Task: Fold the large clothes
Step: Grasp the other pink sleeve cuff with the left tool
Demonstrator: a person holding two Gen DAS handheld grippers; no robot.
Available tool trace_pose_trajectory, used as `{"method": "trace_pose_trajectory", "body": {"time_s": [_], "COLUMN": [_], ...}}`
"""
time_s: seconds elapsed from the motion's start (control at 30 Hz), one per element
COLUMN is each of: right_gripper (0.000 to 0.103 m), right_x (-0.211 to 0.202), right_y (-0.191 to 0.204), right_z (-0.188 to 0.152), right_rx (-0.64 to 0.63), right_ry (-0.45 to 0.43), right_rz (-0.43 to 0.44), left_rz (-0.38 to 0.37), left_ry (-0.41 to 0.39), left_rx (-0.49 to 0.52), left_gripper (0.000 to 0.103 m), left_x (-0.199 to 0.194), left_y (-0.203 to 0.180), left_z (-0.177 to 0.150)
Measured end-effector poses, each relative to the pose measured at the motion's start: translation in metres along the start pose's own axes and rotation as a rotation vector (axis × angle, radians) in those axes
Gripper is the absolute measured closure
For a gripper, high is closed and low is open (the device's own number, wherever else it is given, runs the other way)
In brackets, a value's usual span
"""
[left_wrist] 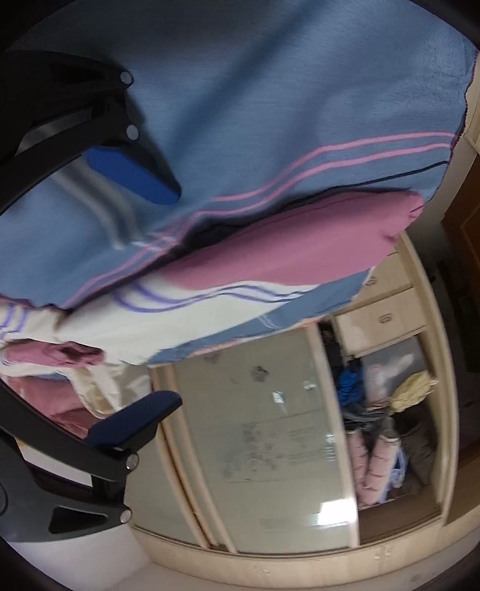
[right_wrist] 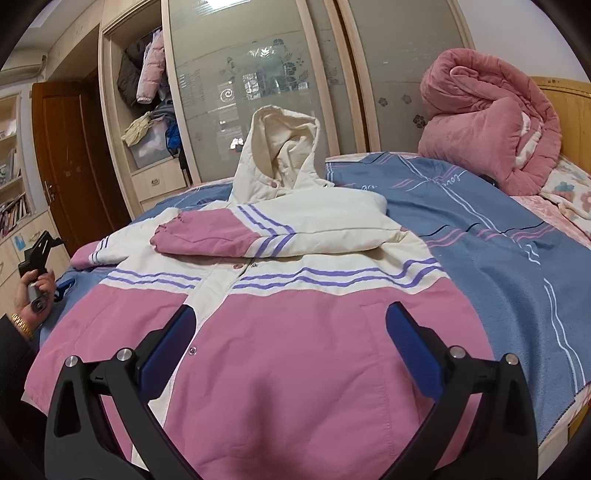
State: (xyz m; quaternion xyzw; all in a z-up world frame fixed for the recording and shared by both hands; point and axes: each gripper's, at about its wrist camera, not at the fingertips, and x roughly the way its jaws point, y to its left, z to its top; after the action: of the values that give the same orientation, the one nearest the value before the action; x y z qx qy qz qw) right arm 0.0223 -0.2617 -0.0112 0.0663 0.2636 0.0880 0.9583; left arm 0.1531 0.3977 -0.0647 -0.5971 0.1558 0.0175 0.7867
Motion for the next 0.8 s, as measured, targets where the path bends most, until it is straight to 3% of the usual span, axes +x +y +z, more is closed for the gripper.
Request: {"method": "trace_pose_trajectory", "body": {"time_s": [0.17, 0.47, 0.6, 0.7, 0.77, 0.8], "right_gripper": [0.001, 0.001, 0.001, 0.001, 0.001, 0.001], "right_x": [0.008, 0.024, 0.034, 0.042, 0.046, 0.047], "right_y": [0.002, 0.012, 0.017, 0.022, 0.025, 0.027], "right_z": [-0.001, -0.004, -0.007, -0.01, -0.012, -0.013], "right_rx": [0.001, -0.025, -0.037, -0.048, -0.06, -0.064], "right_ry": [0.017, 0.05, 0.078, 0.102, 0.114, 0.119], "right_rz": [0.0, 0.009, 0.008, 0.016, 0.022, 0.026], "left_rz": [-0.009, 0.149, 0.146, 0.116, 0.11, 0.11], "left_ry": [-0.061, -0.06, -0.101, -0.138, -0.152, -0.152], "left_rx": [0.043, 0.106, 0.117, 0.092, 0.077, 0.062], "left_gripper": [0.002, 0.002, 0.004, 0.015, 0.033, 0.048], "left_x": [0.012, 0.052, 0.058, 0.061, 0.062, 0.063], "left_y": [0.004, 0.01, 0.015, 0.021, 0.025, 0.029], "left_z": [0.026, 0.07, 0.084, 0.095, 0.1, 0.103]}}
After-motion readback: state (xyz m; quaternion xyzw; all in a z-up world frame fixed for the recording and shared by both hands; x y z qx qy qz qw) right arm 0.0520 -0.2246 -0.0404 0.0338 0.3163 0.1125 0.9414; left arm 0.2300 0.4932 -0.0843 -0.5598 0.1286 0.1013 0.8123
